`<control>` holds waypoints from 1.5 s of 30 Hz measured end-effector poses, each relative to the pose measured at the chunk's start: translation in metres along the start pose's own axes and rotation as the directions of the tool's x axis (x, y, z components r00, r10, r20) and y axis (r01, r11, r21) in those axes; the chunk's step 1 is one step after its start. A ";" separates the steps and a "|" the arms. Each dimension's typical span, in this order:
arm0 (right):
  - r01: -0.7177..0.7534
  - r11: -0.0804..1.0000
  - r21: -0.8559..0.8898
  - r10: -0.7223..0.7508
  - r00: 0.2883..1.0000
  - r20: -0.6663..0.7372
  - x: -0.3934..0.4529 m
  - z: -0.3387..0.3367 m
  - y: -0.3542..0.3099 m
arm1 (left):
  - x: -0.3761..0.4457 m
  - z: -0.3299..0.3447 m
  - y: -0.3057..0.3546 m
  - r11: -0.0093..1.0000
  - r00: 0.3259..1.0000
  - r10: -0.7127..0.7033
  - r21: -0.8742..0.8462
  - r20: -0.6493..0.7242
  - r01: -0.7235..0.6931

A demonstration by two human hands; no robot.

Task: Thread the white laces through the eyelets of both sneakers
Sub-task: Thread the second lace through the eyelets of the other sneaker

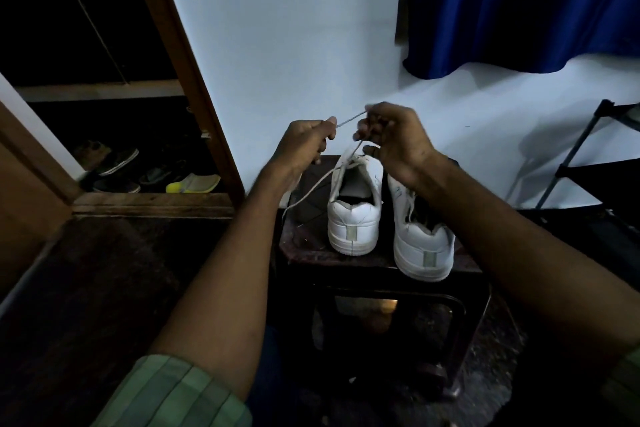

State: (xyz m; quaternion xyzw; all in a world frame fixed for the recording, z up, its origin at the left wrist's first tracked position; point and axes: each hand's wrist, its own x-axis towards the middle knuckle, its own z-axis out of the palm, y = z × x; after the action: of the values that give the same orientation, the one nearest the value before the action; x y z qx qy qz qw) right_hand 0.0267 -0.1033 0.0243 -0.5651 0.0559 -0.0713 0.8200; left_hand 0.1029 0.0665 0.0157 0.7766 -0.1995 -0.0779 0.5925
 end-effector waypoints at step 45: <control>-0.085 0.533 -0.842 -0.430 0.830 -0.356 0.015 -0.036 0.007 | -0.001 0.018 0.000 0.984 0.999 -0.037 0.177 0.022 0.032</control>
State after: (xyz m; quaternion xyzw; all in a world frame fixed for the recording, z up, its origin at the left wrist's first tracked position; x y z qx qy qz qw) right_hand 0.0356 -0.1364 0.0053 -0.8436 0.2453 -0.2721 0.3927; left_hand 0.0960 0.0506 0.0105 0.8283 -0.1996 -0.0799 0.5173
